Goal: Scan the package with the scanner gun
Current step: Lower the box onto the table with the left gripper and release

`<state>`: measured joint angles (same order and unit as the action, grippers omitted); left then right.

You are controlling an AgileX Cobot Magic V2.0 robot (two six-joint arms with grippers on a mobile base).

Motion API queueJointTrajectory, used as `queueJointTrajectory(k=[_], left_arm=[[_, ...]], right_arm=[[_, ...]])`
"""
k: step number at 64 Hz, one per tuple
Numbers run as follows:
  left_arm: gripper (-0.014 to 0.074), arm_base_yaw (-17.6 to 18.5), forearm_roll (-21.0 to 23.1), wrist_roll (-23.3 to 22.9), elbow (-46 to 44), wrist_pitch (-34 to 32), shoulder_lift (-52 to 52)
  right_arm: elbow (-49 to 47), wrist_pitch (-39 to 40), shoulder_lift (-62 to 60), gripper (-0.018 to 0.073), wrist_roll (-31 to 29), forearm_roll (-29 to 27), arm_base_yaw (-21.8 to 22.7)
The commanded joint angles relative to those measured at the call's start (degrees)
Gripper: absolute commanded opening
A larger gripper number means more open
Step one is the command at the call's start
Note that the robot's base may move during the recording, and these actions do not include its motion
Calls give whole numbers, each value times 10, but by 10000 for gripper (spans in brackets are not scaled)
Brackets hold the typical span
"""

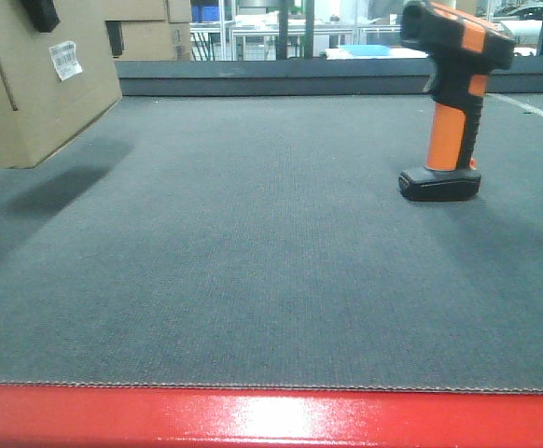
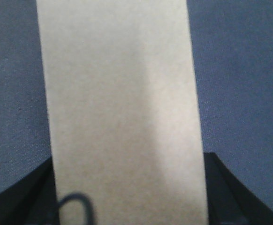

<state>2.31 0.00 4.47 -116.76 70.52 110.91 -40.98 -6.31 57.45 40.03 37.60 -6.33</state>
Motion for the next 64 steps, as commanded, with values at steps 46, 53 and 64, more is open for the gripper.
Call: queueJointTrajectory(k=[46,53,64], left_arm=[[625,3,-13,-37,20,-6,41],[533,3,-13,-37,20,-6,16],[478,3,-13,-32,20,-6,-40]], right_arm=[[-2,-37,-128,-167,1,2,-1],[-2,-42,-128,-167,1,2,-1],[-2,-83,-128,-167,6,-16,-1]])
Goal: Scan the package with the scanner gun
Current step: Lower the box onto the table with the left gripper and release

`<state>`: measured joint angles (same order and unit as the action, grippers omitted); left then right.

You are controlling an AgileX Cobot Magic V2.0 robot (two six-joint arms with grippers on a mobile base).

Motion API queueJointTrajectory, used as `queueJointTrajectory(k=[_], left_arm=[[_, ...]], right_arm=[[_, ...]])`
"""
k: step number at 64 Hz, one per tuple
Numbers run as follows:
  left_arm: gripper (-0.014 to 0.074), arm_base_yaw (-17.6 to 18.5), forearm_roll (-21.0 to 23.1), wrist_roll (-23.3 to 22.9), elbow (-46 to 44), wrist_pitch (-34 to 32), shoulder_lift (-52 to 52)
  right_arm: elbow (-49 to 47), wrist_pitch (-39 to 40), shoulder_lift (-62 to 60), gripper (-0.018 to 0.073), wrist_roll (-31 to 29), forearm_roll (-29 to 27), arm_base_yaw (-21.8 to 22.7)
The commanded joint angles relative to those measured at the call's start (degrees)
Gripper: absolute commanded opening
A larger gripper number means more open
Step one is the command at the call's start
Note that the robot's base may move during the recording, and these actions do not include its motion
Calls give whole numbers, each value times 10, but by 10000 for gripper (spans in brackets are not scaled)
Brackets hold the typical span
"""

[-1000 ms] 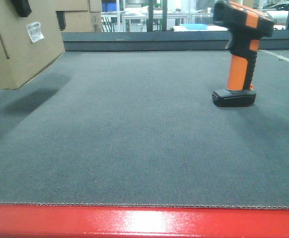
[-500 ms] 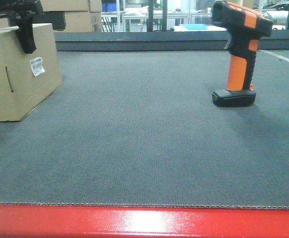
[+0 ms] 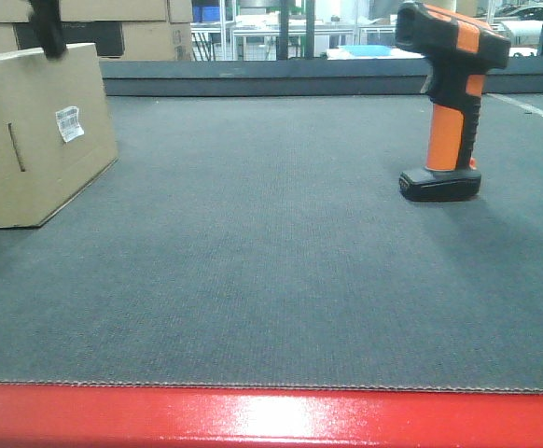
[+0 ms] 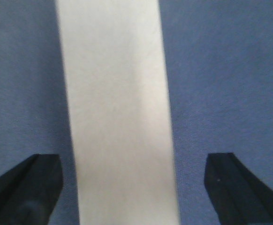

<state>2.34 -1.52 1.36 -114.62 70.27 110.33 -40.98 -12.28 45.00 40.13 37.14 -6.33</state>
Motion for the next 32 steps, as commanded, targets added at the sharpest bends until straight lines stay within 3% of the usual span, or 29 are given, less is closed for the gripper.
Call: queueJointTrajectory(k=[1,12,22,32], left_arm=[[474,3,2,0,-2,-3,-39],[370,3,2,0,52,-6,-109],[105,3,2,0,182,-111,-213],[-86,3,2,0,330,-234,-320]], right_arm=[[-2,-28,-3,-167,5,-14,-1],[0,-45,-3,-167,5,-27,-1],[0,-45,6,-167,5,-28,-1],[0,-45,21,-167,5,-28,-1]])
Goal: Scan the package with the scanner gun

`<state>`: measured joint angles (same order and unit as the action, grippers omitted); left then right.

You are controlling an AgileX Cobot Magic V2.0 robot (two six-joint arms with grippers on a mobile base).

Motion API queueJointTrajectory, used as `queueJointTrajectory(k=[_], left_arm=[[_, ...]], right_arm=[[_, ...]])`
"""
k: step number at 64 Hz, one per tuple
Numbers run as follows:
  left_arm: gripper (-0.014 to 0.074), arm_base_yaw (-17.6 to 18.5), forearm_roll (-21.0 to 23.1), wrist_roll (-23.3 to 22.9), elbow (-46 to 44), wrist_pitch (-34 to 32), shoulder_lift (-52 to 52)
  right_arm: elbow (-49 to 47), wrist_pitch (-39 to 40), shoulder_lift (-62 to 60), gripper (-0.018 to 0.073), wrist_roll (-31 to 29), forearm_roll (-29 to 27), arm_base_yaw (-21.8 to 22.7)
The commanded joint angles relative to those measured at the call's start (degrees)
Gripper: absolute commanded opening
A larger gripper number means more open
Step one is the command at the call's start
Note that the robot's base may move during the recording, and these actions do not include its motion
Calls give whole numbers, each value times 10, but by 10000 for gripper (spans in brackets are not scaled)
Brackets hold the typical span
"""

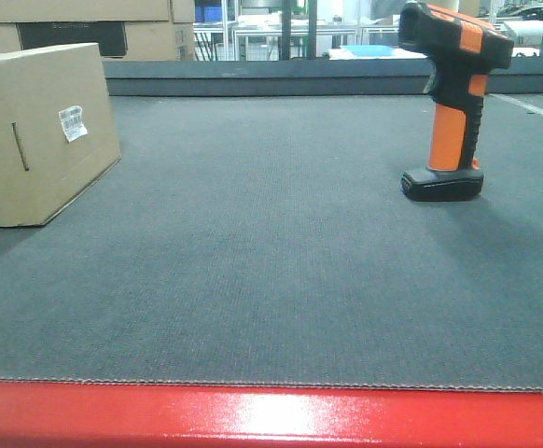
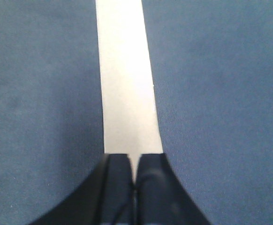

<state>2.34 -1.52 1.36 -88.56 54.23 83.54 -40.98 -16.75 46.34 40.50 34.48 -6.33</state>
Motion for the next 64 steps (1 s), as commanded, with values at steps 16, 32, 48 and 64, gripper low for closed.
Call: queueJointTrajectory(k=[16,32,48,64], left_arm=[[-111,3,-7,0,309,-295,-235],[-111,3,-7,0,503,-455,-405],[-111,3,-7,0,607,-475,-544],[-111,3,-7,0,617,-476,-590]], right_arm=[[1,4,7,-167,-11,-2,-1],[40,43,-25,-167,-11,22,-1],[130,110,-111,-167,-11,36,-1],[152,119,-157,-167,-11,38,-1]])
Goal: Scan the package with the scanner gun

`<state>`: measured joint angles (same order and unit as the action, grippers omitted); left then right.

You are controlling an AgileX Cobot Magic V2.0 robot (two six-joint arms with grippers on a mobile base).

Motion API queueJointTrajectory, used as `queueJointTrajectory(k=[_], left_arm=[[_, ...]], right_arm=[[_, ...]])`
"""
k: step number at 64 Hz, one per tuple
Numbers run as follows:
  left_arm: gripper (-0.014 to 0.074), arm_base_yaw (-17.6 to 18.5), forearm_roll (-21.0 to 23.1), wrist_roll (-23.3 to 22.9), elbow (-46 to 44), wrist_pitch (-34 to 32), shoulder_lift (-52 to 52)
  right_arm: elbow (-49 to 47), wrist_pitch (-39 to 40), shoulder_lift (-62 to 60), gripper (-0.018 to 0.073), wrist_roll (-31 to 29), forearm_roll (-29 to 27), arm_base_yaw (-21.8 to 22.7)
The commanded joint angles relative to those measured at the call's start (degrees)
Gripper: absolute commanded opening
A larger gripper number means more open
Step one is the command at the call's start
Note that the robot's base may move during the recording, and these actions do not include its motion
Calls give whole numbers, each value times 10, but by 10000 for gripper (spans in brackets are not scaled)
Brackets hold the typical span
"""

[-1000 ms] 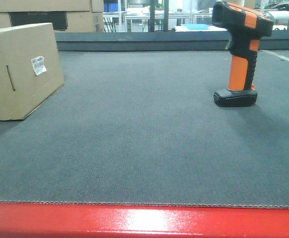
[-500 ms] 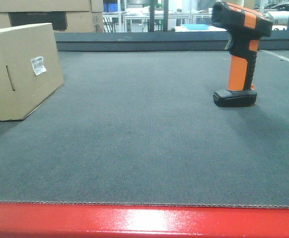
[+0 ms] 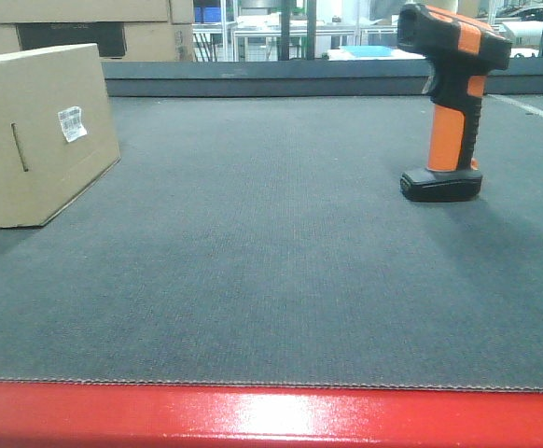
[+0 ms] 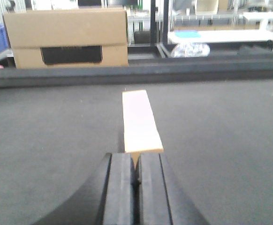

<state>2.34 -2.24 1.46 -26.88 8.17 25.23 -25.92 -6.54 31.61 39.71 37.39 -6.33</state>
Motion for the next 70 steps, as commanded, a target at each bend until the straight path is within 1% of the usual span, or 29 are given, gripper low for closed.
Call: queueJointTrajectory(k=[1,21,53,59,64,70], left_arm=[[-111,3,0,-1,0,-15,-7],[-111,3,0,-1,0,-16,-7],[-111,3,0,-1,3,-17,-7],[-111,-12,0,-1,4,-1,-25],[-111,-39,0,-1,19,-2,-52],[-111,-72,0,-1,58,-3,-102]], right_arm=[[1,19,-10,-167,-4,9,-1],[1,30,-10,-167,-4,9,-1],[1,75,-10,-167,-4,9,-1],[1,82,-10,-167,-4,9,-1],[1,87,-10,-167,-4,9,-1],[1,89,-10,-167,-4,9,-1]])
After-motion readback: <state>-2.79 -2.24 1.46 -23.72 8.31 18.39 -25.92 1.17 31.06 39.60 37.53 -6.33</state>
